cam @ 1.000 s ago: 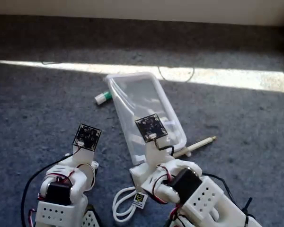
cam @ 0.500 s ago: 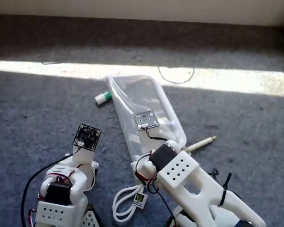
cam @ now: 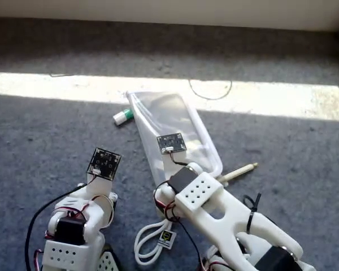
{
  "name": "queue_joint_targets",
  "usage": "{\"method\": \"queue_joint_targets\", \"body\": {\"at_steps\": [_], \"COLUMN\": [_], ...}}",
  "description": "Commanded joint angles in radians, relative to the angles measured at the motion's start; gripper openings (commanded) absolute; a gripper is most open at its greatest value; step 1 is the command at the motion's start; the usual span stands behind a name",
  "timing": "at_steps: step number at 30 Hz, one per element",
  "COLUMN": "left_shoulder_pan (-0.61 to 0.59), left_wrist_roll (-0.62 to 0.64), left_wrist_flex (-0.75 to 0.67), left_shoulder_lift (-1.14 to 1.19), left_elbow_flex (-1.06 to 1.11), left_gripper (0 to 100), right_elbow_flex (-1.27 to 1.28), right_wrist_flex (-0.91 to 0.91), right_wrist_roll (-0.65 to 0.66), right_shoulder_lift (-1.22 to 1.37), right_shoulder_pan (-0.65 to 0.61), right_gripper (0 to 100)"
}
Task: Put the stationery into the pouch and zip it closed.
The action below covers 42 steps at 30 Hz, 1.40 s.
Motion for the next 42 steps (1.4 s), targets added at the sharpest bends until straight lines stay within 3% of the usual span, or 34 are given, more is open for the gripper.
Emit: {"method": "queue_joint_targets", "body": {"at_steps": [1, 16, 22, 25, 34, 42], "left_shoulder_pan": [-0.007, -0.007, -0.007, -0.007, -0.007, -0.007], "left_wrist_roll": [0.006, 0.006, 0.006, 0.006, 0.006, 0.006], "left_wrist_flex": [0.002, 0.002, 0.002, 0.002, 0.002, 0.002], "left_shoulder_lift": [-0.004, -0.004, -0.004, -0.004, -0.004, -0.004], "left_elbow_flex": [0.024, 0.024, 0.024, 0.024, 0.024, 0.024], "left_gripper": [1, 1, 1, 1, 1, 1], "right_elbow_flex": [-0.054, 0.062, 0.061, 0.061, -0.044, -0.050], "right_wrist_flex": [-0.048, -0.147, -0.147, -0.099, 0.056, 0.048], "right_wrist_roll": [-0.012, -0.012, -0.005, -0.003, 0.163, 0.474], "right_shoulder_lift": [0.022, 0.107, 0.107, 0.107, -0.062, -0.265], "right_shoulder_pan": [0.007, -0.004, -0.004, -0.004, -0.002, -0.002], "right_gripper": [15.9, 15.7, 0.3, 0.5, 0.5, 0.5]}}
